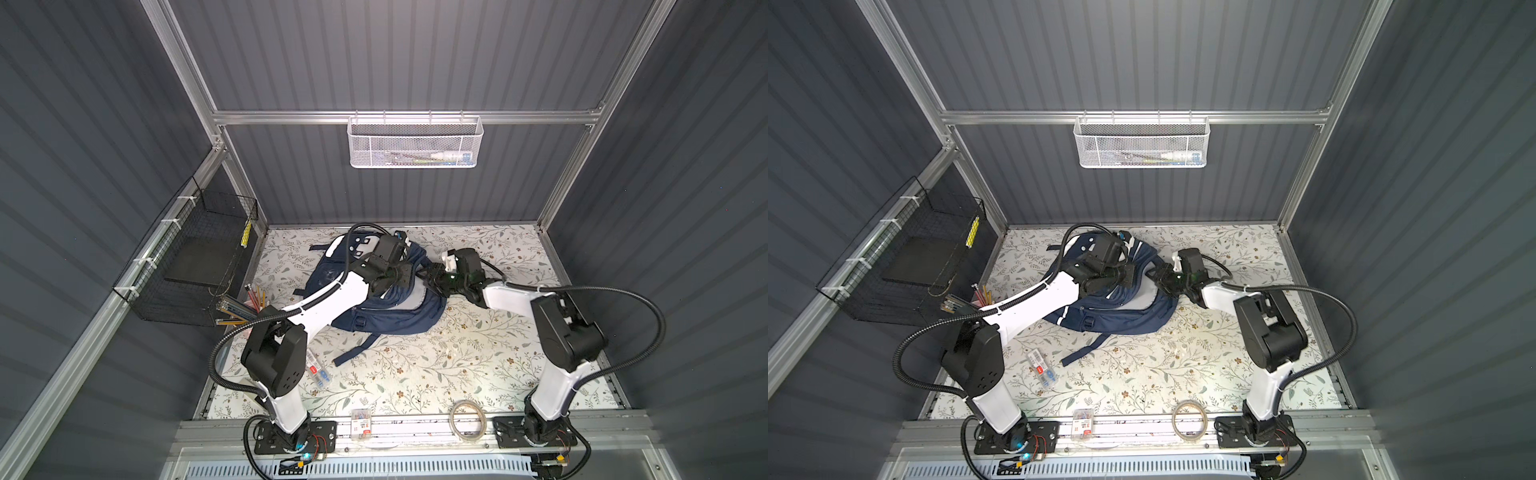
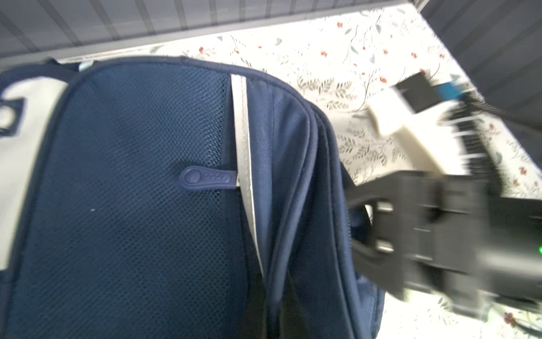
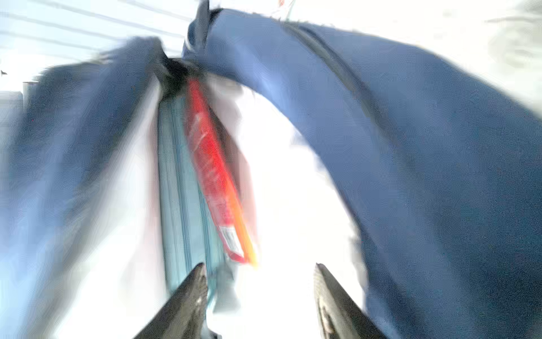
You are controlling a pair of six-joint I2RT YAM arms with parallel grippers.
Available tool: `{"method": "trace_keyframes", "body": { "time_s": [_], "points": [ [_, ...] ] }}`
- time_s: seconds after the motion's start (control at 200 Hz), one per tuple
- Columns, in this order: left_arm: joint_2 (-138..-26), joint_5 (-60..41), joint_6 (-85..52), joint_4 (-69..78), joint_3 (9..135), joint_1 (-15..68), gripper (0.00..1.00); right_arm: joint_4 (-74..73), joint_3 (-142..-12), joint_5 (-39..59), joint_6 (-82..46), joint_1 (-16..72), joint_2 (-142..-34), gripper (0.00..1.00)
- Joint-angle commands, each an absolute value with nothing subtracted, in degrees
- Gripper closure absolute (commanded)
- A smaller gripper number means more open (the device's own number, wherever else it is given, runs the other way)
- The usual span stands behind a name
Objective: Pack the student bag
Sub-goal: 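Insert the red package into the backpack with the right gripper while left holds it, then release the package and lower the right gripper to the clear pen box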
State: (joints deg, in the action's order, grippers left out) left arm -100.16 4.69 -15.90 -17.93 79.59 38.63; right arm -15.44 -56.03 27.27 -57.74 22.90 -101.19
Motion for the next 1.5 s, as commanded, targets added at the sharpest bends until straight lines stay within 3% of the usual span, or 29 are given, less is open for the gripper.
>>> {"method": "trace_keyframes", "body": {
  "time_s": [0.0, 0.065, 0.215, 0.355, 0.515, 0.8, 0.936, 1.281, 1.491],
  "points": [
    [-99.8, 4.0, -17.1, -17.4, 78.0, 38.4, 0.73, -7.0, -52.5, 23.3, -51.2, 22.9, -93.2, 0.41],
    [-98.5, 3.5, -17.6, -17.7, 77.5, 38.4, 0.47, -1.6, -50.9, 20.3, -47.5, 23.4, -88.3, 0.4],
    [-92.4, 3.9, -20.5, -18.3, 73.9, 38.2, 0.01, 7.4, -48.3, 9.7, -39.0, 27.6, -78.5, 0.27],
    [-82.6, 2.3, -25.1, -19.5, 66.8, 37.2, 0.0, 15.2, -50.3, 2.0, -33.1, 36.9, -76.4, 0.18],
    [-71.9, 3.8, -28.4, -27.5, 59.6, 32.4, 0.0, 12.1, -50.9, -1.0, -30.3, 49.8, -79.0, 0.13],
    [-59.3, 8.1, -29.8, -40.1, 47.0, 18.5, 0.0, 13.0, -68.9, -1.3, -23.2, 66.7, -99.5, 0.12],
    [-56.8, 3.3, -34.2, -37.0, 38.9, 12.9, 0.0, 13.4, -75.8, -2.0, -17.6, 72.7, -107.4, 0.12],
    [-50.9, 11.6, -48.1, -40.8, 28.9, 12.9, 0.0, 8.8, -71.4, -5.6, -22.1, 72.8, -106.3, 0.13],
    [-50.1, 9.4, -50.6, -39.2, 24.1, 13.0, 0.04, 4.7, -64.4, -6.6, -25.7, 69.7, -101.1, 0.13]
  ]
}}
